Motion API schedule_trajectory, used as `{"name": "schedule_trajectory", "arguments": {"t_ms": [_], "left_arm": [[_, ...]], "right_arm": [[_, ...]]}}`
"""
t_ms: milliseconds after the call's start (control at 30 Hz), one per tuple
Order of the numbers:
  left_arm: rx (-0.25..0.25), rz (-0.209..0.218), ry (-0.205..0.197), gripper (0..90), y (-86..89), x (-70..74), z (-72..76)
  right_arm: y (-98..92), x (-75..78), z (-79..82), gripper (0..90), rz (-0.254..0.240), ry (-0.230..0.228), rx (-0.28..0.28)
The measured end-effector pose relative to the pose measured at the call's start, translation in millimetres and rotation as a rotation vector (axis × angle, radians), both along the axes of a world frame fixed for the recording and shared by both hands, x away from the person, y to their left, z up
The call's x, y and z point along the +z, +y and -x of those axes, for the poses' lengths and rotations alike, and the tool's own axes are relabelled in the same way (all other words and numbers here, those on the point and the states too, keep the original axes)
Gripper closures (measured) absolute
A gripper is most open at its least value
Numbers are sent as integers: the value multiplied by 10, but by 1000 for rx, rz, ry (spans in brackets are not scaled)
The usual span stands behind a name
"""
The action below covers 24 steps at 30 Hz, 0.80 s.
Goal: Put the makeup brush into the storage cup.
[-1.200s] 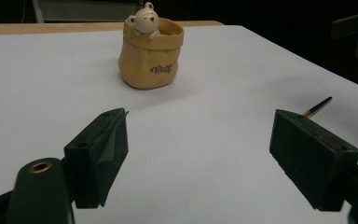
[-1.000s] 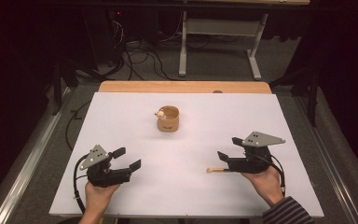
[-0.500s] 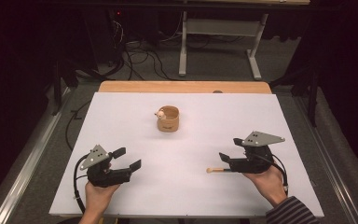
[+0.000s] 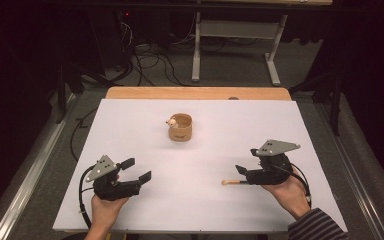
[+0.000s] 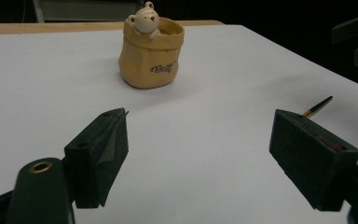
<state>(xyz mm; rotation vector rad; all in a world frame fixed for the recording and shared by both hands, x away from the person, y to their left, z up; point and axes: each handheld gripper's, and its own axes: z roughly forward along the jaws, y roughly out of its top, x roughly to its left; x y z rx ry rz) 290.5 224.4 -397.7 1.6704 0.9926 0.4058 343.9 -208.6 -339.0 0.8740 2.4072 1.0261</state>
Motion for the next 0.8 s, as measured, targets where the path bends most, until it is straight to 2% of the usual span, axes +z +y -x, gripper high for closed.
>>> {"name": "schedule_trajectory", "arguments": {"t_ms": [67,533,733,800], "left_arm": [[0,2,0,203,0,0,1],[1,2,-1,203,0,1,1],[1,2,0,203,0,0,1],[1,2,-1,203,0,1,1]], "right_arm": [[-4,13,2,300,10,-11,2],[-36,102,-17,314,52,2,-2],[-26,110,-24,324,82,11,5],[-15,114,-38,328,109,27,8]]}}
